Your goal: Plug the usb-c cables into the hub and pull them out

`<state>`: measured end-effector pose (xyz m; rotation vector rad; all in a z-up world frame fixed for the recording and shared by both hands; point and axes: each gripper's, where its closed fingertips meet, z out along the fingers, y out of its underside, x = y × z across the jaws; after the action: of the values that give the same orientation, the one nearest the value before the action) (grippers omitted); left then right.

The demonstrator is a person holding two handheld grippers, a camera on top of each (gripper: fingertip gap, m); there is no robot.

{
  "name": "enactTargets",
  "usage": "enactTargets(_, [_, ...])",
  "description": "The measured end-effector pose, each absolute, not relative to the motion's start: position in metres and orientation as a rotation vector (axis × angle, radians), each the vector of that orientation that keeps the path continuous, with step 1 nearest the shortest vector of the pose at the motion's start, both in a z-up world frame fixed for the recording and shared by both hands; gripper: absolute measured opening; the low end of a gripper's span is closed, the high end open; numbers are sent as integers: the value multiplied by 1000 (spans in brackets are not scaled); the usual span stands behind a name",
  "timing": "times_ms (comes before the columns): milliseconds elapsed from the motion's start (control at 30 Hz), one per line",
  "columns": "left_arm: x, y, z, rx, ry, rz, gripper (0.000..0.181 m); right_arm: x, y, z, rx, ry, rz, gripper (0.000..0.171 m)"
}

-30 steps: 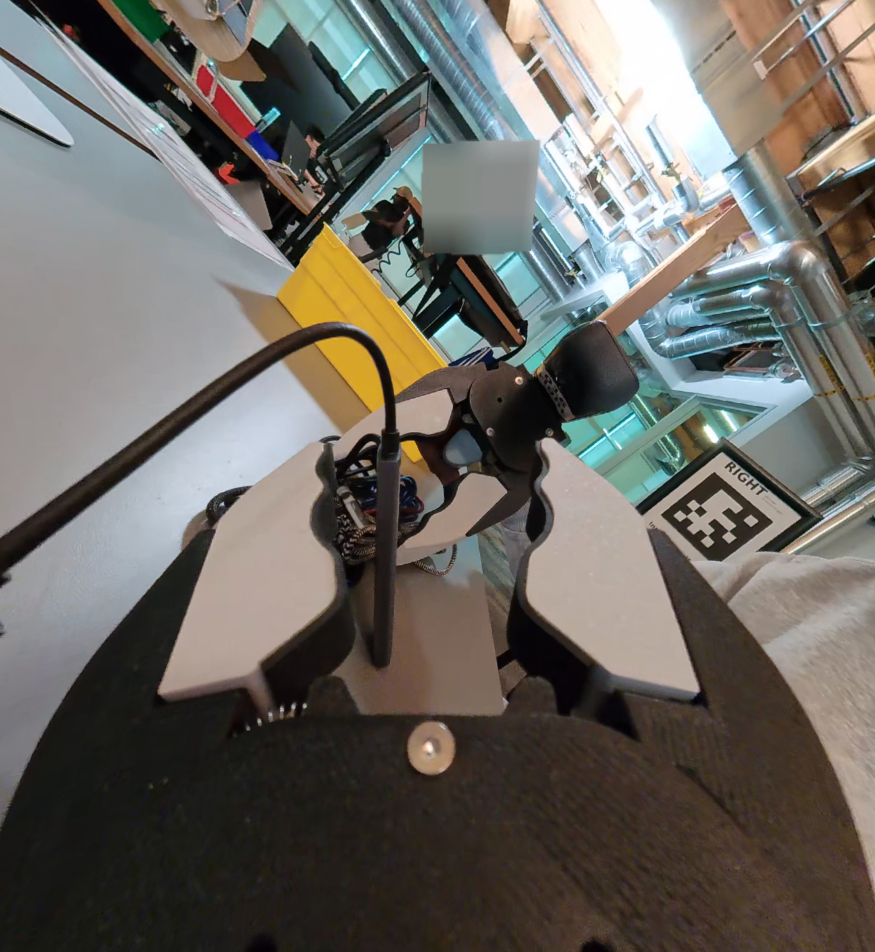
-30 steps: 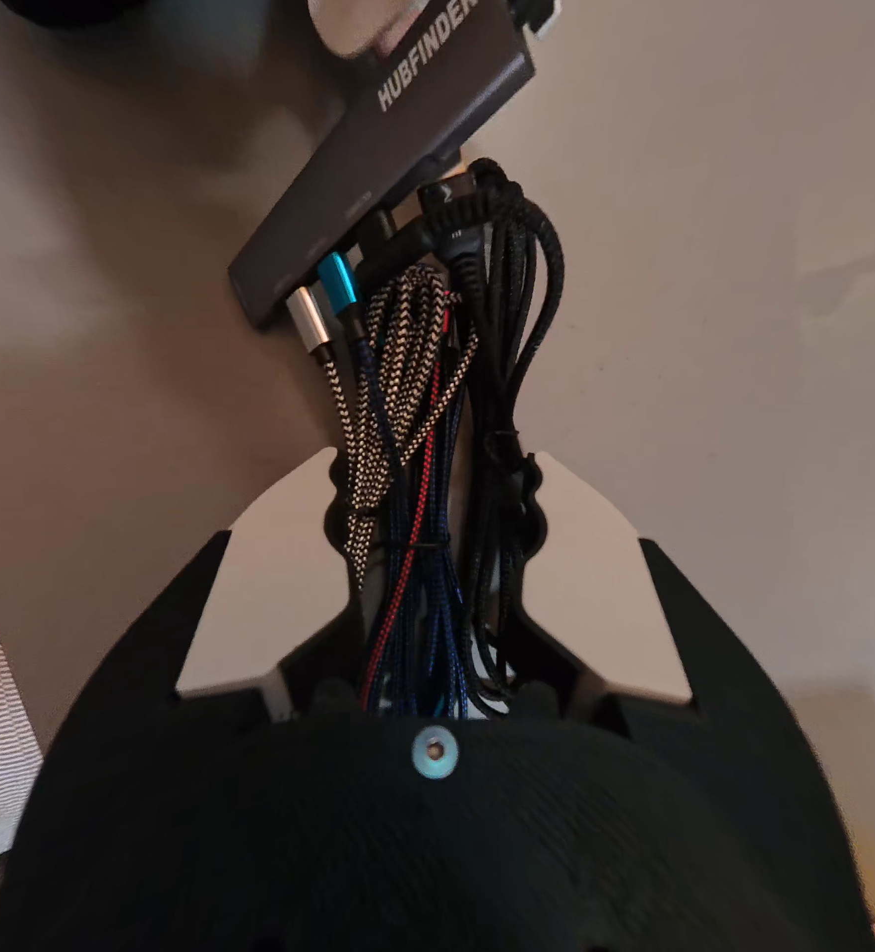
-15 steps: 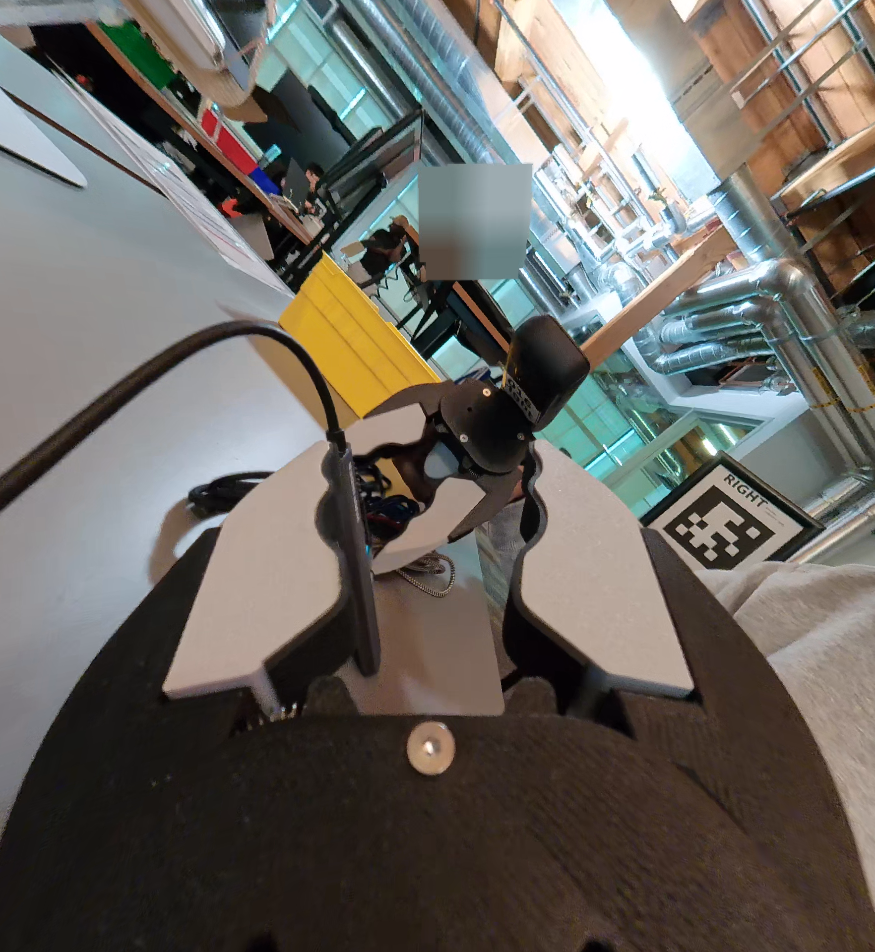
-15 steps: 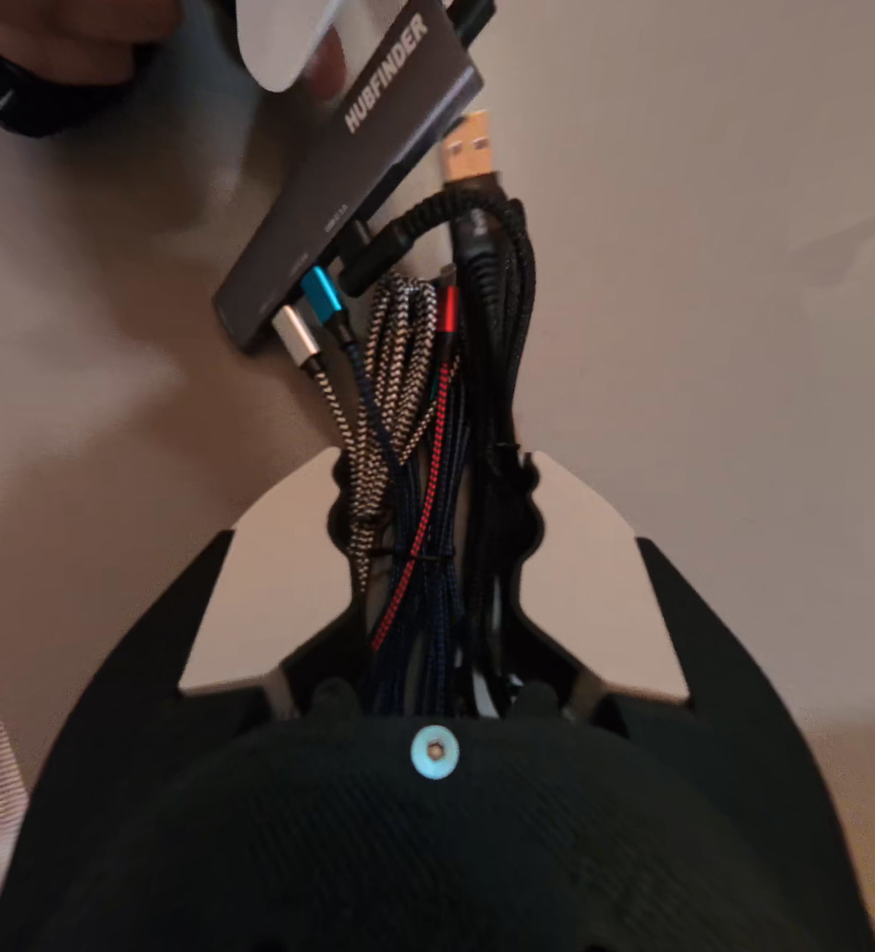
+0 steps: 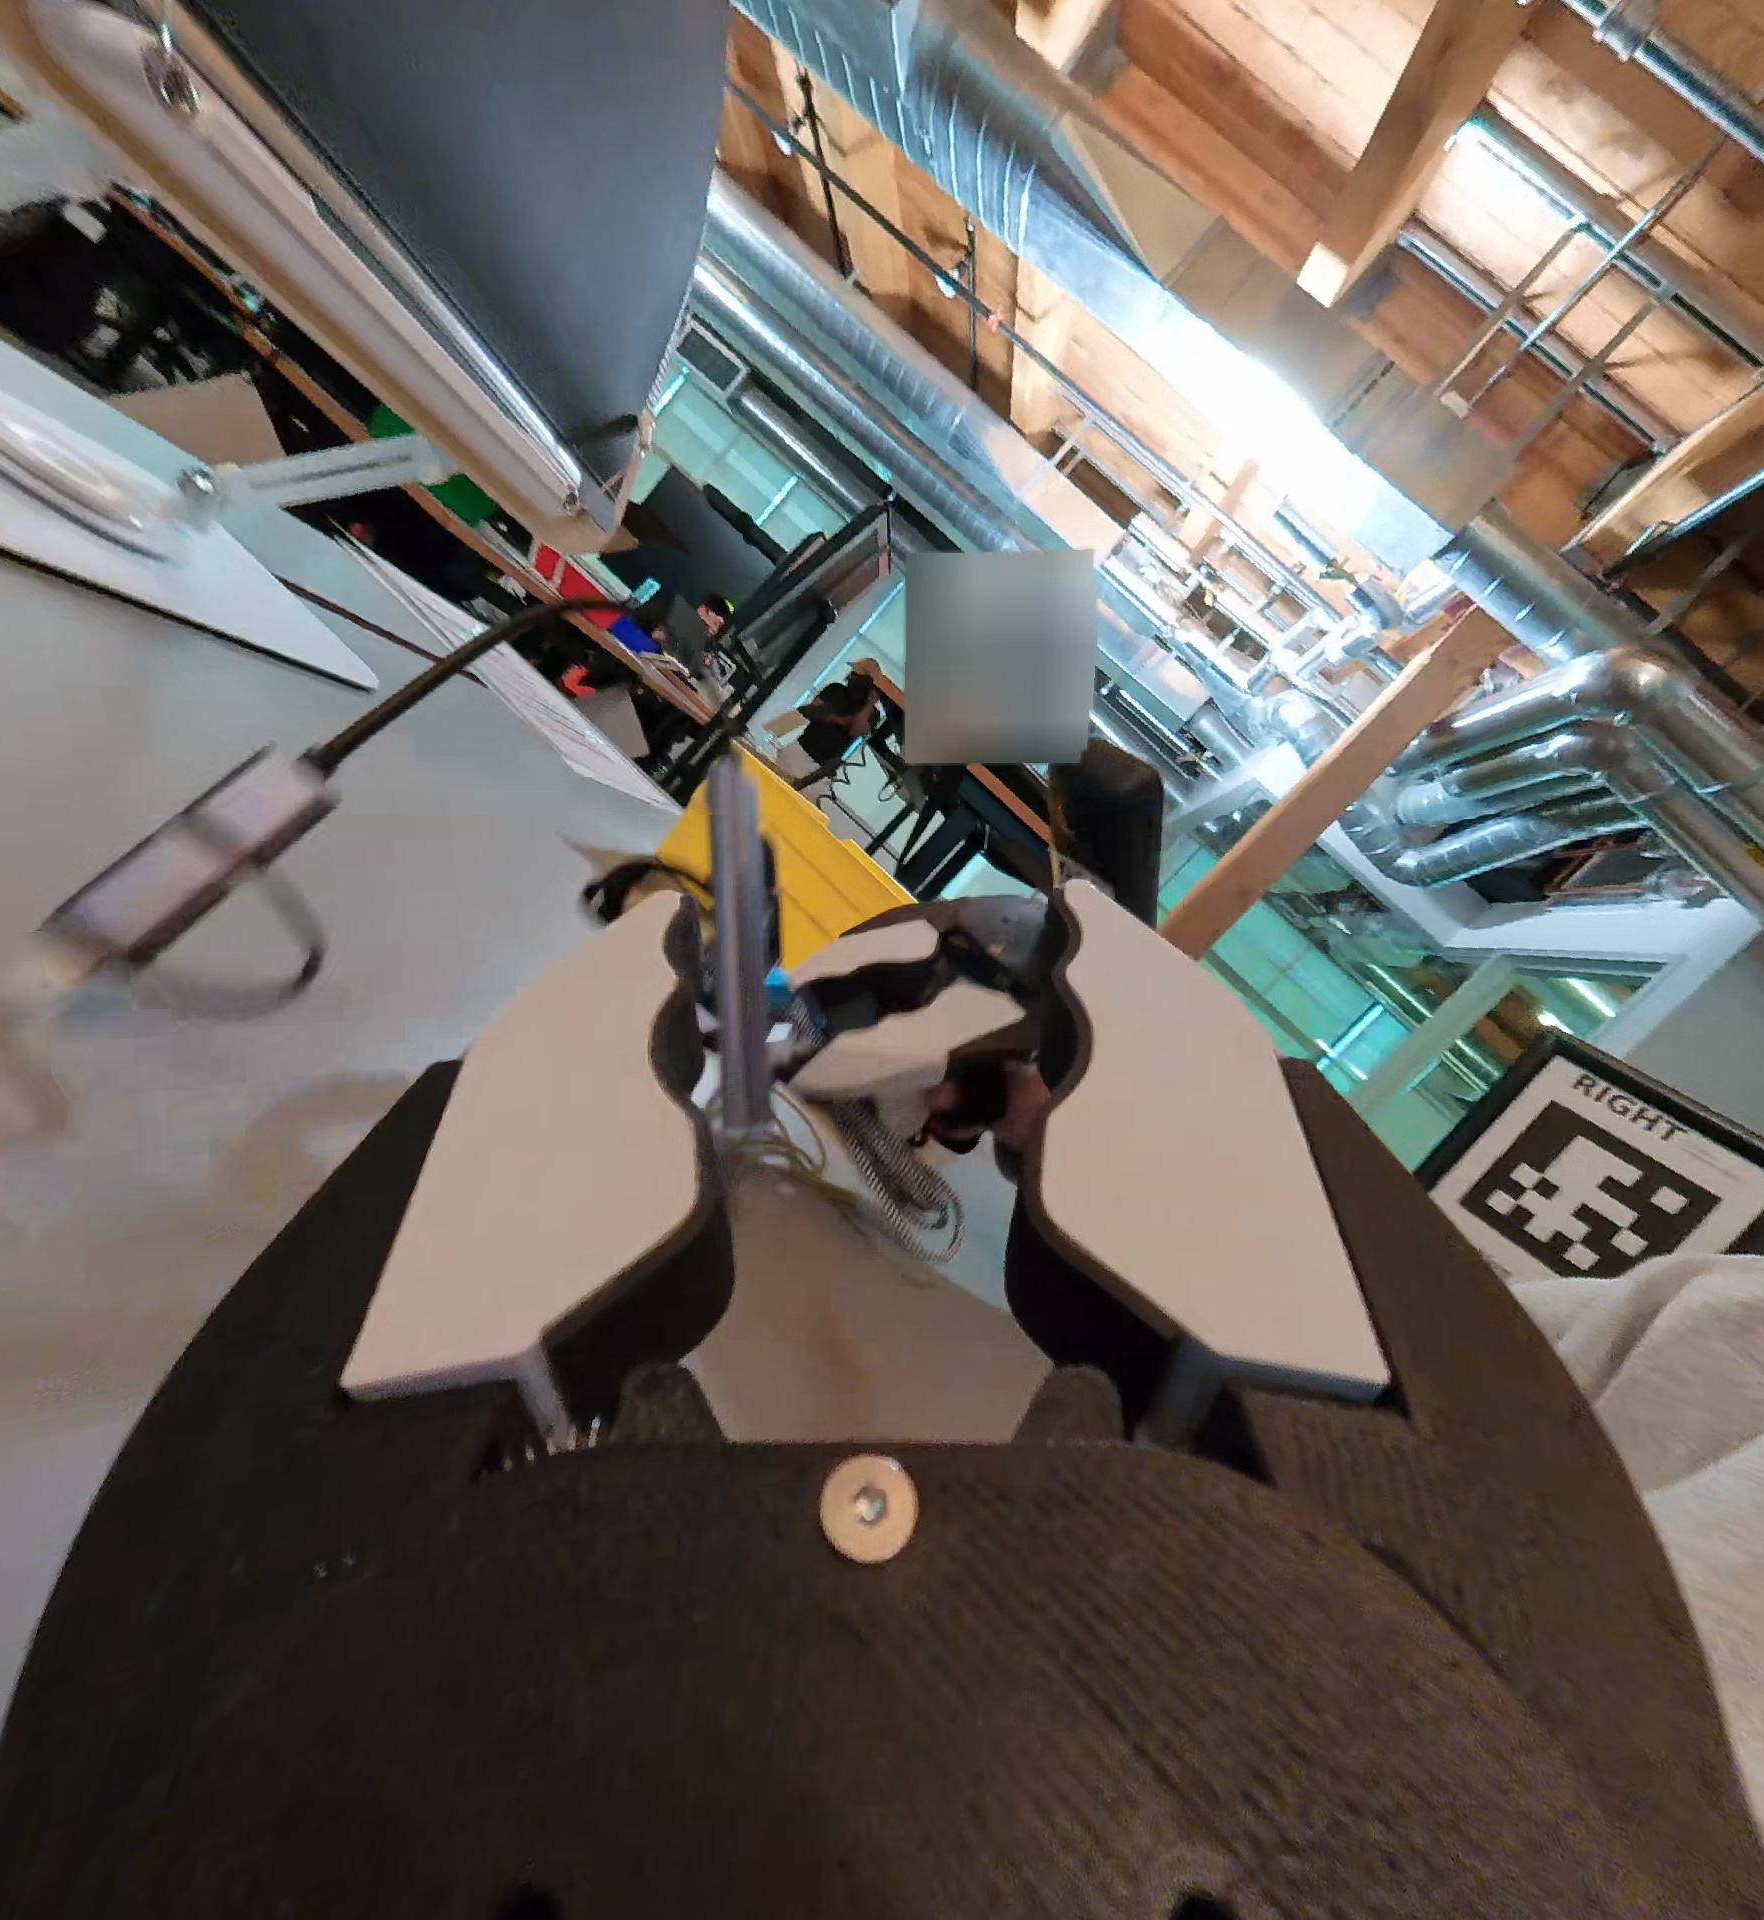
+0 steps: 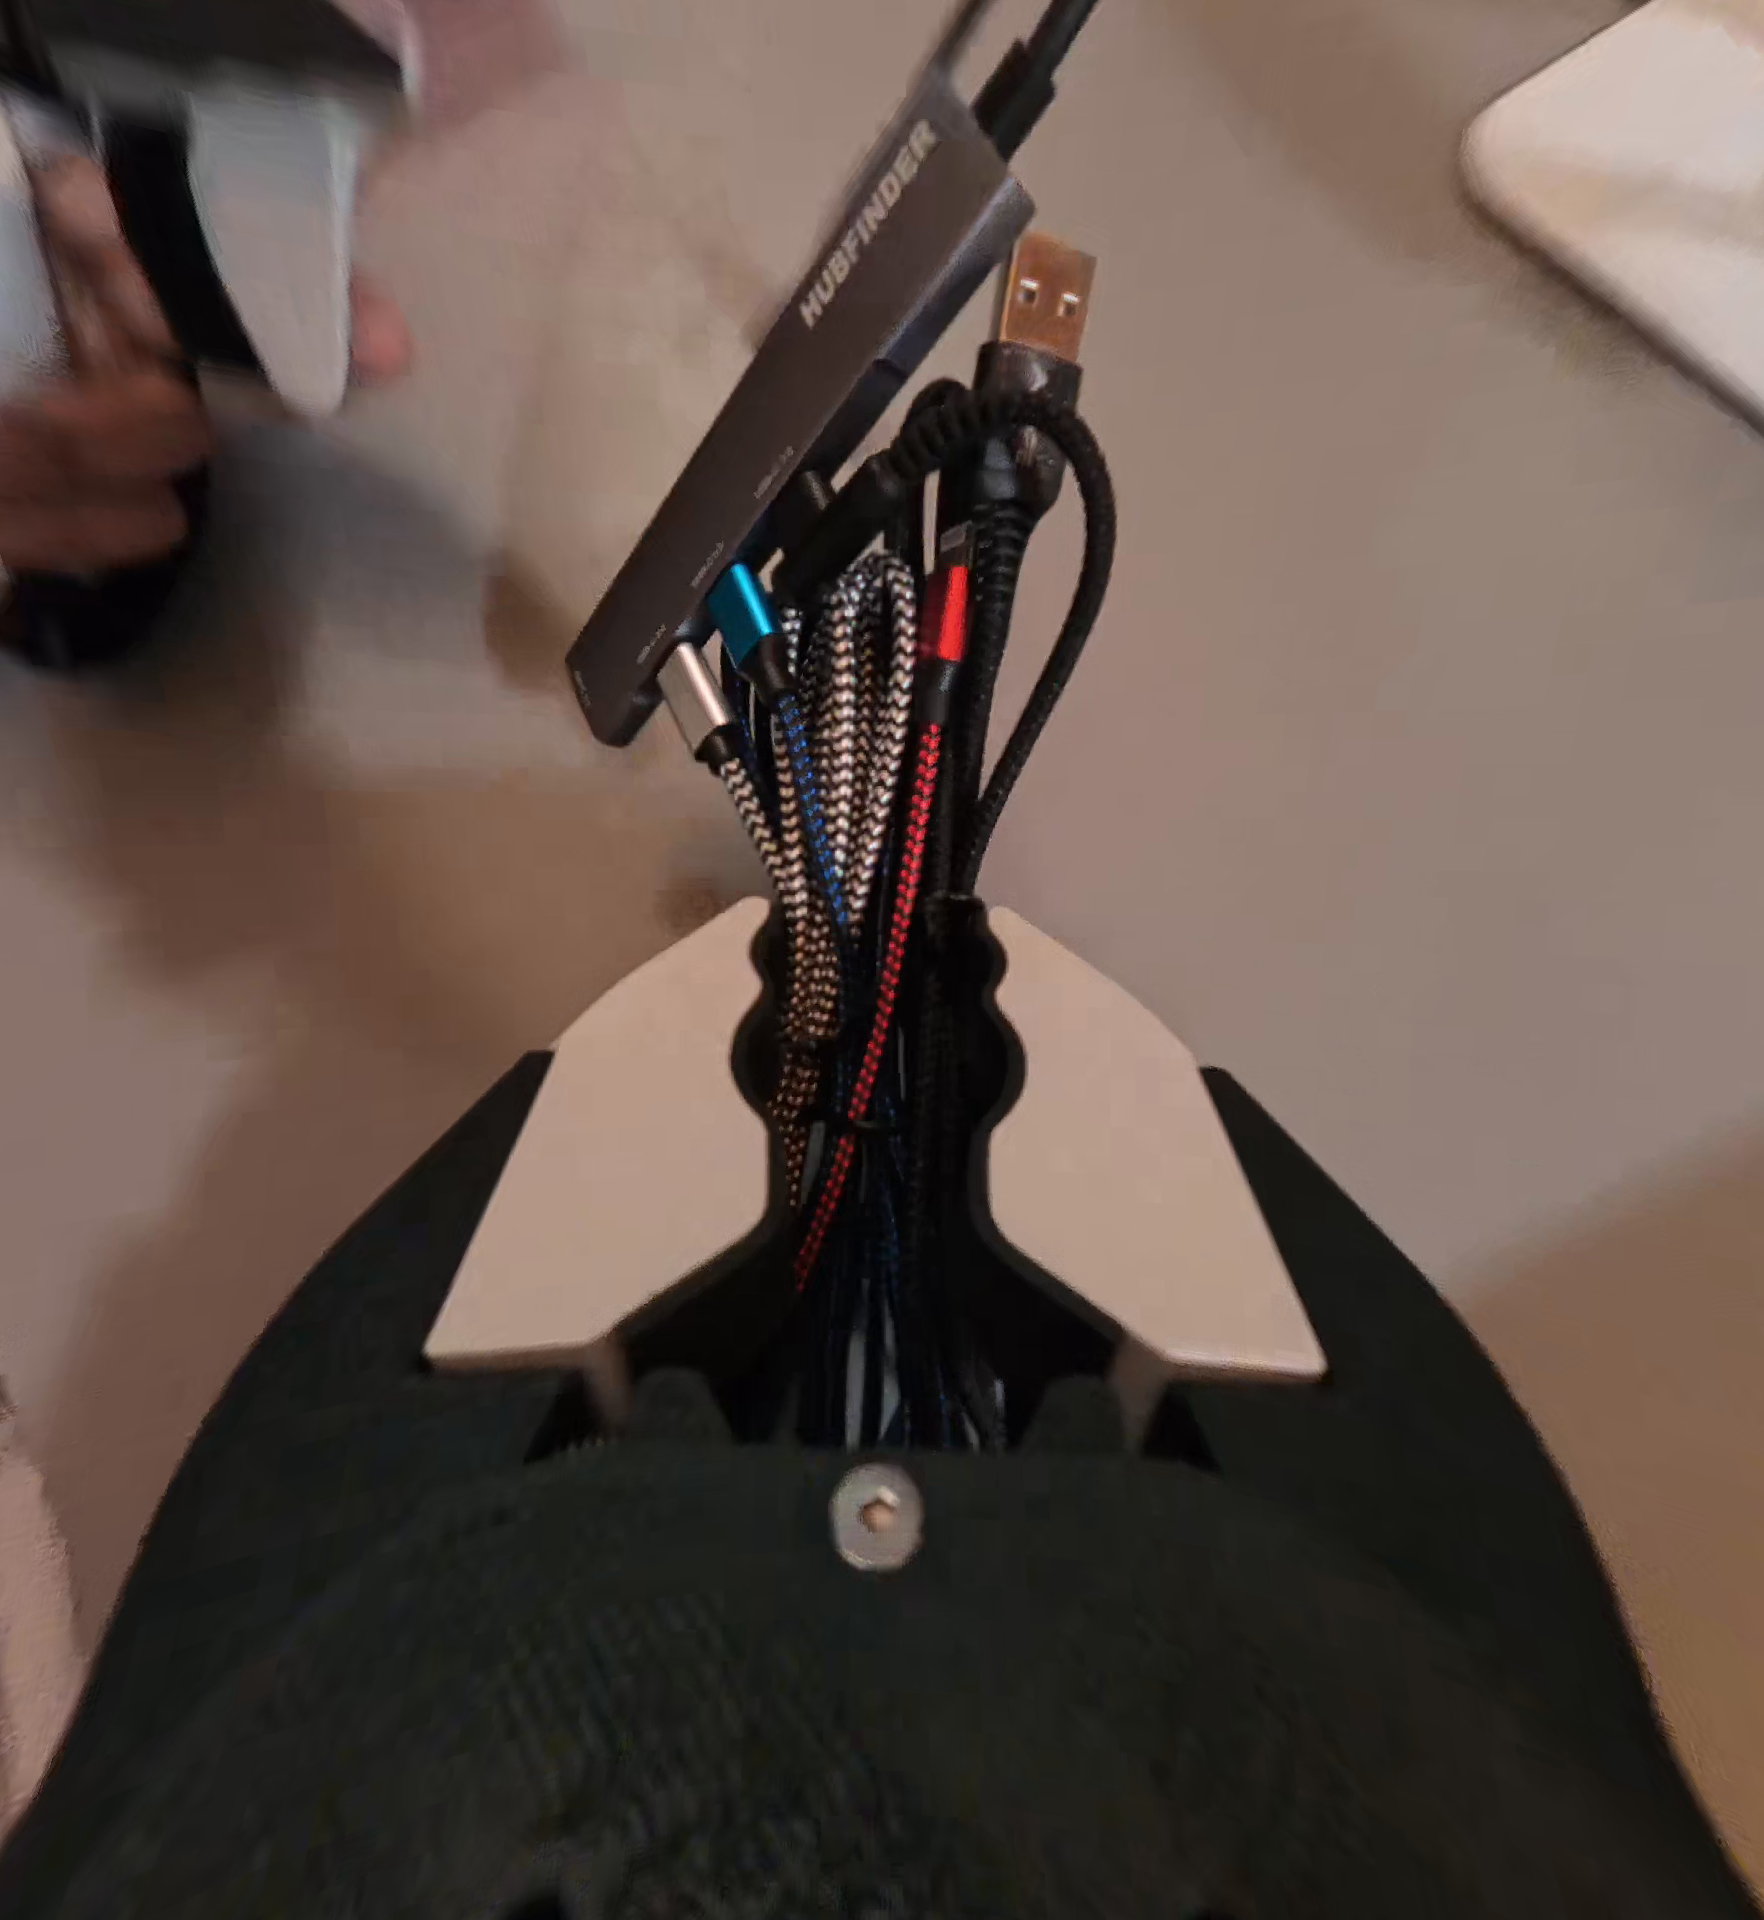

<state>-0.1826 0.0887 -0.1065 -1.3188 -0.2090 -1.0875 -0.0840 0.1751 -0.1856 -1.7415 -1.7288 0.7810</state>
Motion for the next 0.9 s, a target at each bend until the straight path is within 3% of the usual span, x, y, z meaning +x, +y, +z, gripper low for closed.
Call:
enactTargets(200, [-180, 93, -112, -1339, -226, -1135, 62, -35, 238, -68, -1687, -1208, 1088, 33])
enactTargets(433, [-179, 97, -116, -1370, -244, -1141, 59, 99, 316, 12, -1629, -883, 789, 33])
enactTargets(567, [-178, 103, -119, -1394, -243, -1122, 58, 155, 347, 2, -1694, -737, 685, 33])
enactTargets(900, [-165, 117, -122, -1443, -202, -1137, 57, 182, 390, -130, -2020, -745, 511, 33])
